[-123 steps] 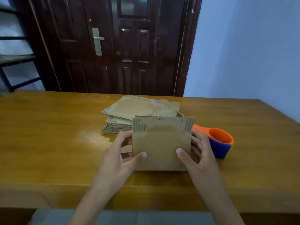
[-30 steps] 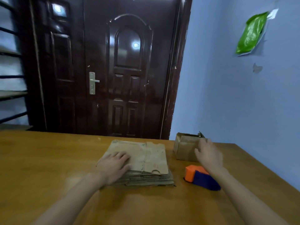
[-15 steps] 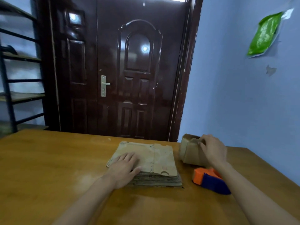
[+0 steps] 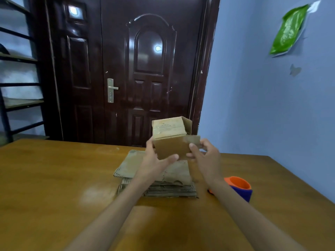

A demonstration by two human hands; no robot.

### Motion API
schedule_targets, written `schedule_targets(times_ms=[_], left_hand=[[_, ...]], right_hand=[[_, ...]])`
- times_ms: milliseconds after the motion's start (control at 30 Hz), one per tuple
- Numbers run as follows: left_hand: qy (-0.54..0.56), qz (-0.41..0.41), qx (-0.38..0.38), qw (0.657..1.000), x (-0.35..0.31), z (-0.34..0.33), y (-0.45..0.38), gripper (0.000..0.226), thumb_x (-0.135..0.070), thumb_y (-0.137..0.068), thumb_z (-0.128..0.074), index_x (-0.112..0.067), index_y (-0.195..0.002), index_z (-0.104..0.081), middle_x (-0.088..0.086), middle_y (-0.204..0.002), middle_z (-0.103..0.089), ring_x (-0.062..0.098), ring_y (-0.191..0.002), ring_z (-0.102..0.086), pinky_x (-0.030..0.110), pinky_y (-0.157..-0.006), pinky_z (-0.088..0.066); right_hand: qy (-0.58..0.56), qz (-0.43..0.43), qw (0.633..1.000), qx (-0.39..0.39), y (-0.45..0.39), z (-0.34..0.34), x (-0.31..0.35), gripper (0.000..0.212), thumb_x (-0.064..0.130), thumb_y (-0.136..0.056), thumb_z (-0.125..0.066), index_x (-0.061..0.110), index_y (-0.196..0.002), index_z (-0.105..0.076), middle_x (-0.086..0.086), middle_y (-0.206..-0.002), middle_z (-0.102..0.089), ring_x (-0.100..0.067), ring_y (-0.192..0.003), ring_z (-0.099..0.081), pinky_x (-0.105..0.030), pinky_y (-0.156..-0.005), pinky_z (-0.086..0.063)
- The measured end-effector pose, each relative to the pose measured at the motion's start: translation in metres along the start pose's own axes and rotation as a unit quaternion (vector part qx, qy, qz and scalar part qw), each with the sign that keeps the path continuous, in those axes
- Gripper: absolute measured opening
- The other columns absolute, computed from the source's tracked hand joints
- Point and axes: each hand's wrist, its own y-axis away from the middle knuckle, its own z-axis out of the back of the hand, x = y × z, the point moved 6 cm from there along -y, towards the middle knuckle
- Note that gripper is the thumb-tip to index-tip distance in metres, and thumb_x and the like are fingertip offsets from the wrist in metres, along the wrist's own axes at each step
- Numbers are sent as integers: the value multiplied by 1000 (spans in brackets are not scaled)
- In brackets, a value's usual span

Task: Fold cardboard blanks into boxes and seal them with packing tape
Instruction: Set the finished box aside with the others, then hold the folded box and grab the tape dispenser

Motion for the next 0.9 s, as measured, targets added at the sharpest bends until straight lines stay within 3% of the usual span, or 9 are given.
schedule_targets(times_ms=[100, 267, 367, 467, 600, 667, 767, 833, 900], left_hand=[[34, -26, -53, 998, -4, 20, 2, 108, -72, -66, -87, -38, -152, -31, -20, -136, -56, -1, -124, -56, 19, -91, -53], [118, 12, -79, 990, -13, 27, 22, 55, -85, -83, -46, -50, -125, -52, -18, -126, -59, 7, -122, -54, 30, -87, -45], [137, -3, -110, 984, -14, 28, 32, 38, -65, -88, -69, -44, -118, -60, -12, -116, -70, 9, -112, -66, 36, -89, -57], [91, -15, -152, 984, -16, 35, 37, 32, -46, -88, -80, -36, -114, -62, -12, -105, -74, 5, -101, -72, 33, -82, -63], [1, -60, -160, 985, -24, 42, 47, 26, -45, -94, -74, -34, -114, -61, -22, -102, -71, -2, -96, -69, 23, -70, -58], [-19, -80, -151, 985, -30, 45, 54, 28, -46, -94, -72, -33, -116, -61, -20, -102, -71, 0, -97, -69, 21, -68, -57], [-36, -100, -118, 987, -39, 52, 65, 35, -47, -90, -72, -32, -120, -60, -18, -103, -71, 1, -98, -71, 24, -64, -61], [-49, -112, -86, 989, -39, 58, 76, 39, -45, -89, -73, -31, -123, -60, -16, -103, -70, 5, -97, -71, 26, -64, -62], [-76, -119, -52, 989, -32, 60, 89, 45, -44, -87, -76, -32, -127, -60, -16, -106, -69, 6, -99, -70, 25, -67, -61]], right_hand=[[34, 10, 993, 111, 30, -18, -6, 12, 30, -102, -65, 28, -114, -68, 10, -108, -75, -9, -83, -77, -31, -73, -64], [188, 113, 963, 159, 65, -43, -13, 37, 49, -103, -53, 34, -133, -68, 17, -113, -74, 4, -91, -70, -22, -78, -60], [190, 141, 956, 175, 85, -57, -15, 29, 35, -105, -58, 34, -132, -68, 15, -122, -73, 1, -100, -69, -25, -84, -61], [194, 138, 957, 164, 96, -63, -16, 31, 27, -104, -61, 33, -133, -68, 12, -131, -70, -2, -111, -66, -25, -92, -58], [182, 109, 962, 173, 107, -61, -5, 35, 24, -101, -66, 36, -134, -65, 23, -130, -63, 11, -109, -60, -15, -95, -53], [164, 80, 964, 195, 114, -50, 2, 40, 31, -101, -66, 43, -139, -59, 32, -130, -58, 21, -111, -53, -3, -90, -45], [190, 70, 953, 224, 122, -22, -1, 40, 50, -100, -58, 48, -139, -54, 35, -135, -54, 16, -117, -54, -12, -95, -50], [225, 92, 952, 185, 118, 8, -9, 34, 48, -100, -57, 42, -133, -65, 26, -132, -64, 8, -114, -62, -17, -91, -54], [282, 150, 944, 85, 108, 47, -17, 17, 25, -99, -67, 28, -113, -75, 19, -110, -71, 1, -93, -66, -18, -75, -56]])
